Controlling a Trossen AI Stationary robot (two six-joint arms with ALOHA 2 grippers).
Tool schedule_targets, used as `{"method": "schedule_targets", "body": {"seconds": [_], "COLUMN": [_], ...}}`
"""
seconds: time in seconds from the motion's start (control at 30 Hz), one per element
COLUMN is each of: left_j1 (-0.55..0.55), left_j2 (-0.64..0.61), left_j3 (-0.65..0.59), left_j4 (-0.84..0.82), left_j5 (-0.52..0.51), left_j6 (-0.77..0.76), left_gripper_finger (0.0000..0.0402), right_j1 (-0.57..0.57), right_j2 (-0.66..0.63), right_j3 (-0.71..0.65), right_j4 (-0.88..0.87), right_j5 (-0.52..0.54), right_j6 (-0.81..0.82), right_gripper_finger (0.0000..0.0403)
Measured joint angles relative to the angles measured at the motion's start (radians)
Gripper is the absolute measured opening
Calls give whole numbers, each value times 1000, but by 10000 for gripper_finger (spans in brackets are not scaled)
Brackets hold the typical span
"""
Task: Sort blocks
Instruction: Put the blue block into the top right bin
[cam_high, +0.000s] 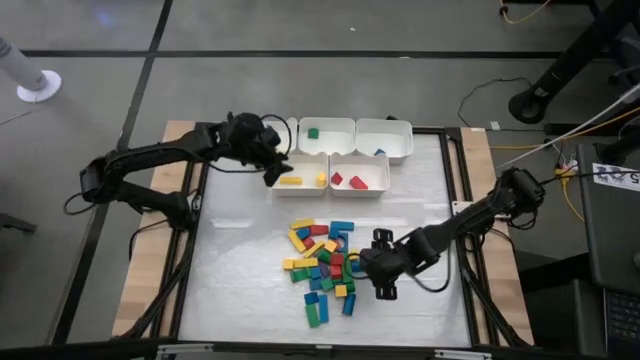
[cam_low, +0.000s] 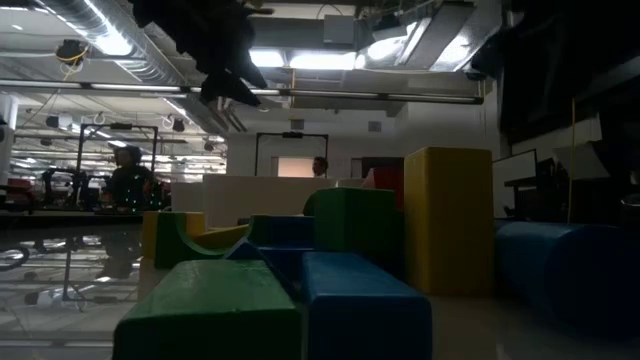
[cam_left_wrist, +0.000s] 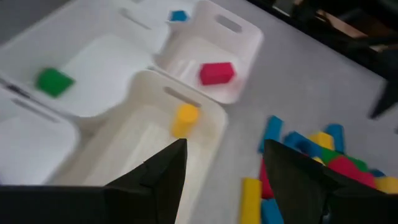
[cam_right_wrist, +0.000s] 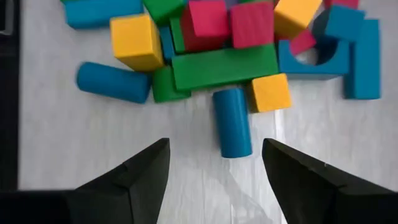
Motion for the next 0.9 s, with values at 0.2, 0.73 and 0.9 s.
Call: {"method": "schedule_targets", "body": {"seconds": [0.2,0.73,0.9], "left_j1": [-106,-277,-289], "left_j2": [0,0,0], "left_j3": [0,0,0], "left_j4": [1,1,1], "left_j5": [-1,-88,-91], "left_j6": [-55,-197,-198], "left_gripper_finger": [198,198,198], "right_j1": [-1,-31,-45], "right_j2": [97,249,254], "right_j3": [0,0,0], "right_j4": [-1,70,94], "right_j5": [-2,9,9], "right_j6": [-5,-9,-10], "right_gripper_finger": [257,257,242]}}
